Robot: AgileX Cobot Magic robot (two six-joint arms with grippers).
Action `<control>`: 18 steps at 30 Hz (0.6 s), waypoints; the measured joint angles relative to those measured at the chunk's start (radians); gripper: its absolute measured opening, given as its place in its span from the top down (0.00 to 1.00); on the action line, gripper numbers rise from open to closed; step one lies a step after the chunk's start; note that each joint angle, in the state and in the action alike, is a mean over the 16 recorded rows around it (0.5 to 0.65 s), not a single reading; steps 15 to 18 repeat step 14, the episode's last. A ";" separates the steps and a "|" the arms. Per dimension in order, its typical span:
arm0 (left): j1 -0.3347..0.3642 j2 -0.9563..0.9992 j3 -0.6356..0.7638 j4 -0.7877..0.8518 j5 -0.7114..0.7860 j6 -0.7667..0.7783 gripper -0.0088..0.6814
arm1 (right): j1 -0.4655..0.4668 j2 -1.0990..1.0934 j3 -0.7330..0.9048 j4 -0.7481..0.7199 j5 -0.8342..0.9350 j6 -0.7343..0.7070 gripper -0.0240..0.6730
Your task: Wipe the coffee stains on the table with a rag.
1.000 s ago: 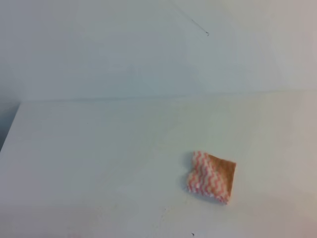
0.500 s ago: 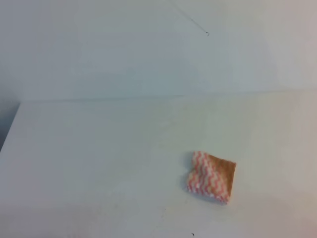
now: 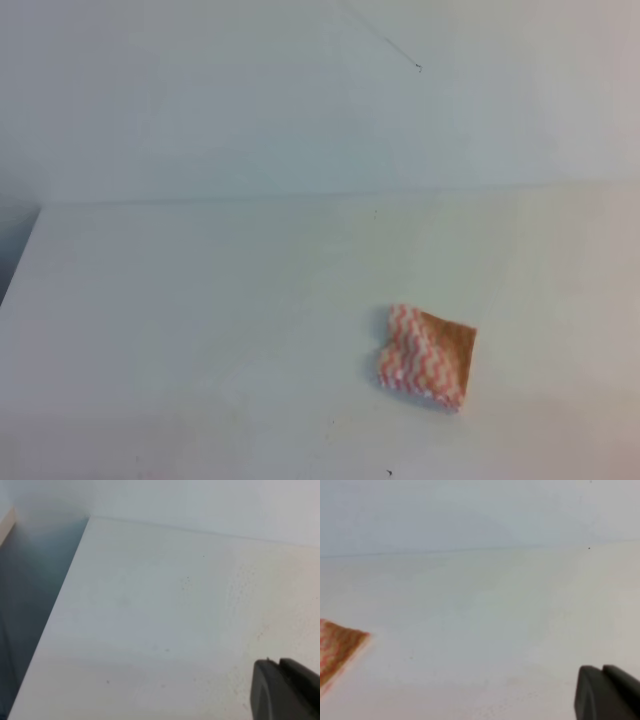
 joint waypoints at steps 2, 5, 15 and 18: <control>0.000 0.002 0.000 0.000 0.000 0.000 0.99 | 0.000 0.000 0.000 0.000 0.000 0.000 0.97; 0.000 0.002 0.000 0.000 0.000 0.000 0.99 | 0.000 0.000 0.004 0.000 0.000 0.000 0.97; 0.000 0.003 0.000 0.000 0.000 0.000 0.99 | 0.000 0.000 0.006 0.000 0.000 0.000 0.97; 0.000 0.003 0.000 0.000 0.000 0.000 0.99 | 0.000 0.000 0.006 0.000 0.000 0.000 0.97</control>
